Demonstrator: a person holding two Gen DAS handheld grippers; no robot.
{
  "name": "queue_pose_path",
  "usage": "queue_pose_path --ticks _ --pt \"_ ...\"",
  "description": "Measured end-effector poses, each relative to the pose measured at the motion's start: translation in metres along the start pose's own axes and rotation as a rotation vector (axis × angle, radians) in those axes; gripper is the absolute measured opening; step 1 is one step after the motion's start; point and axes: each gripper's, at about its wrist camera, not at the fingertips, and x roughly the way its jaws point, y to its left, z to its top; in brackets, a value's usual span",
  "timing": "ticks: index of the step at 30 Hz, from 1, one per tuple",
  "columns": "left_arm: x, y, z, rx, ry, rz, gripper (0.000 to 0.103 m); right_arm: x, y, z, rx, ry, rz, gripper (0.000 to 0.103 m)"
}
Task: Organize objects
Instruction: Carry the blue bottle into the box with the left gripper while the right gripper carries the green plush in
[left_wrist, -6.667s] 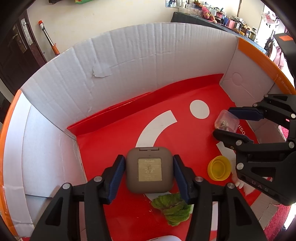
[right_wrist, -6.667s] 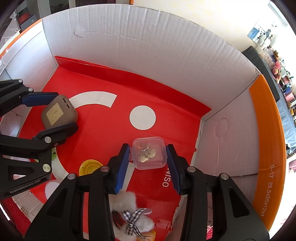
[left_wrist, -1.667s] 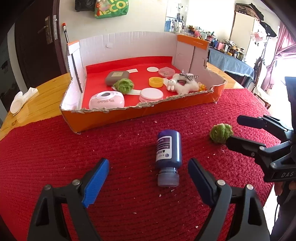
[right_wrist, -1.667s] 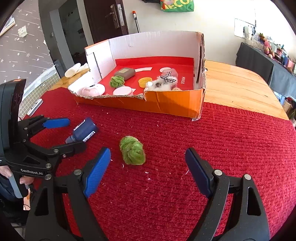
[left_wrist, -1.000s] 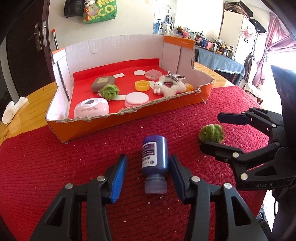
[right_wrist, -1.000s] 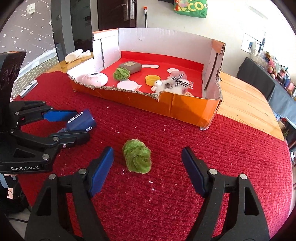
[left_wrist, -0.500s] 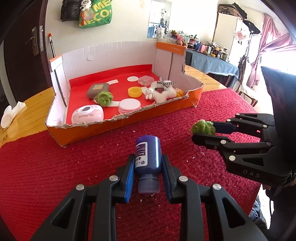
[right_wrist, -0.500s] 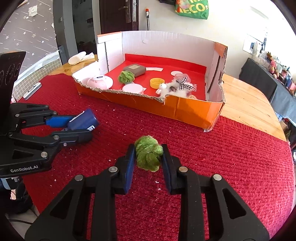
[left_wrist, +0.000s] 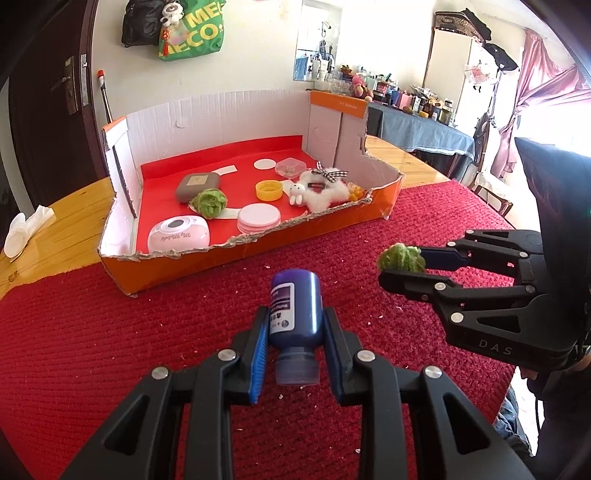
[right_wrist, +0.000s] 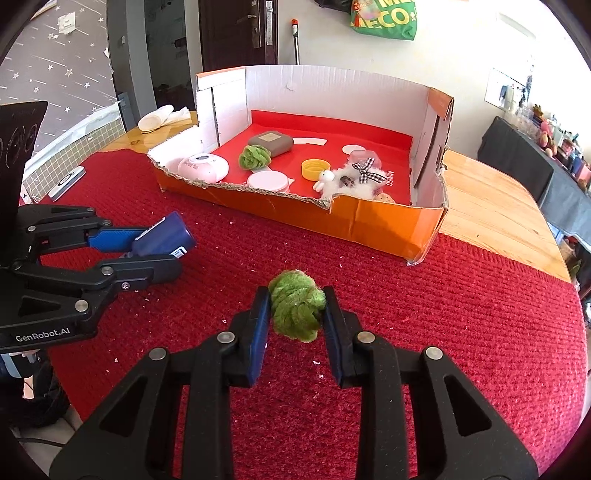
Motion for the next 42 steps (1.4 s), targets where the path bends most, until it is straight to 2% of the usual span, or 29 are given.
queue_pose_path --ticks 9,13,18,23,28,36,39,42 --pt "-0.015 0.002 0.015 -0.020 -0.023 -0.042 0.028 -0.015 0.001 0.016 -0.004 -0.038 0.003 0.026" --pt "-0.017 0.007 0.037 -0.022 -0.031 -0.052 0.028 -0.028 -0.003 0.043 -0.001 -0.077 -0.005 0.026" --pt "-0.001 0.018 0.076 -0.034 -0.010 -0.062 0.028 -0.027 -0.011 0.094 0.005 -0.092 -0.027 0.026" --pt "0.029 0.027 0.114 -0.035 0.035 -0.039 0.028 0.001 -0.028 0.144 0.049 -0.034 -0.076 0.026" --pt "0.062 0.037 0.139 -0.049 0.088 -0.035 0.028 0.039 -0.045 0.177 0.087 0.044 -0.129 0.026" --pt "0.102 0.052 0.155 -0.074 0.130 -0.016 0.029 0.095 -0.067 0.196 0.149 0.171 -0.161 0.026" --pt "0.111 0.057 0.156 -0.091 0.152 -0.034 0.029 0.105 -0.077 0.199 0.179 0.200 -0.161 0.026" --pt "0.118 0.060 0.156 -0.094 0.157 -0.018 0.029 0.114 -0.082 0.202 0.191 0.219 -0.186 0.026"
